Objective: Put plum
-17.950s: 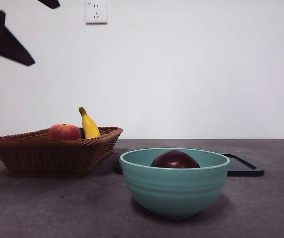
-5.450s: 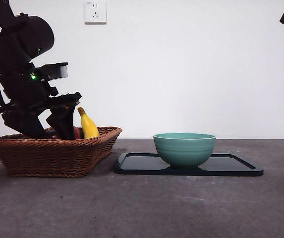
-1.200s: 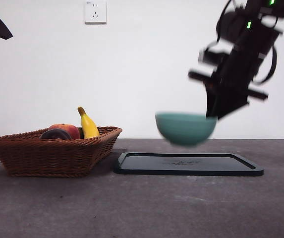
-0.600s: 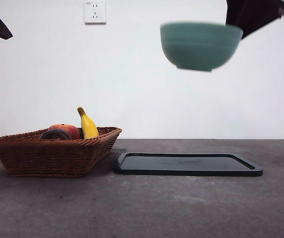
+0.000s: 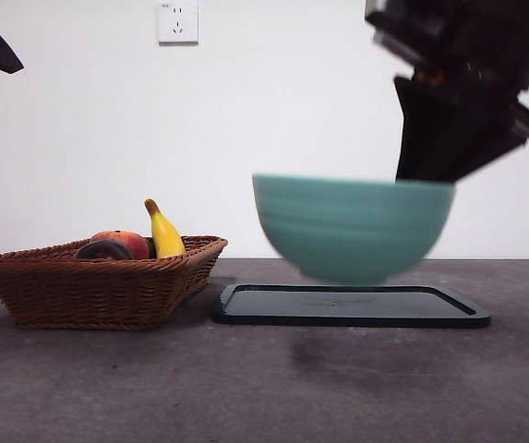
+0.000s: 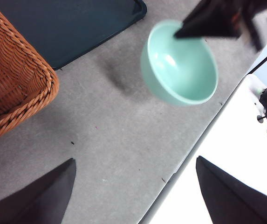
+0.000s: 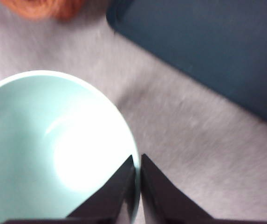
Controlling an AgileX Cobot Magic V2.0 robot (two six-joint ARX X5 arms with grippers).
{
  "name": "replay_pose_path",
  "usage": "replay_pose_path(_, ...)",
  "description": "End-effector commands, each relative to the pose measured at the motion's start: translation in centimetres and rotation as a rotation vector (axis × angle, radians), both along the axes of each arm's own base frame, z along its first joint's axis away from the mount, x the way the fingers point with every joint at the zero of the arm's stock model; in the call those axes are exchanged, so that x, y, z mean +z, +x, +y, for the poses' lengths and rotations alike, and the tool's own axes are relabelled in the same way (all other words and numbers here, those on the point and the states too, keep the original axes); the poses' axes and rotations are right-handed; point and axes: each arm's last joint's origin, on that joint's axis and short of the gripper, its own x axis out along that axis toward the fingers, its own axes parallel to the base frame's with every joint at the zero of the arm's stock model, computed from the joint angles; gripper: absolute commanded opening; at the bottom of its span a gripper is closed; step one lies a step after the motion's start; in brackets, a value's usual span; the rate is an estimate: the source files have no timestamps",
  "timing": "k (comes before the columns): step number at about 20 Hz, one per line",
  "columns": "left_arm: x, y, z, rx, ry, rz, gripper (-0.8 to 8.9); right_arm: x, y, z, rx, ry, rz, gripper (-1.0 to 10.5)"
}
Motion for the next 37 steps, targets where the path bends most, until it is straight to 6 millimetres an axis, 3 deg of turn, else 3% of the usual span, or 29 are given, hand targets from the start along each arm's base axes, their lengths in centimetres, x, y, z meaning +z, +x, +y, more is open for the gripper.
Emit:
replay_pose_path(1, 0.5, 0.2, -0.1, -0.009, -0.009, -0.02, 4.03, -1.2, 0.0, 0.4, -0.013, 0.008, 0.014, 0.1)
replay_pose_path(9, 0.5, 0.2, -0.1, -0.009, -0.008, -0.019, 4.03, -5.3, 1.1, 1.8, 0.002, -0.033, 0.078, 0.1)
replay_pose_path(17, 0.5, 0.2, -0.1, -0.009, -0.008, -0.019, 4.03, -5.6, 1.1, 2.0, -0.001, -0.051, 0.081, 0.2)
replay_pose_path(21, 0.5, 0.2, -0.1, -0.009, -0.008, -0.019, 4.03, -5.5, 1.1, 2.1, -0.009, -0.048, 0.083, 2.3)
replay_pose_path(23, 0.5, 0.2, -0.1, -0.009, -0.008, -0.019, 4.03, -5.2, 1.1, 2.1, -0.019, -0.04, 0.076, 2.3)
replay_pose_path(28, 0.5, 0.2, -0.1, -0.009, -0.008, -0.019, 4.03, -2.3, 0.6, 1.5, -0.055, -0.038, -0.019, 2.3)
replay_pose_path(37, 0.5, 0.1, -0.1, -0.009, -0.008, -0.018, 4.03, 7.5, -2.8, -1.0, 0.0, 0.082, -0.193, 2.3)
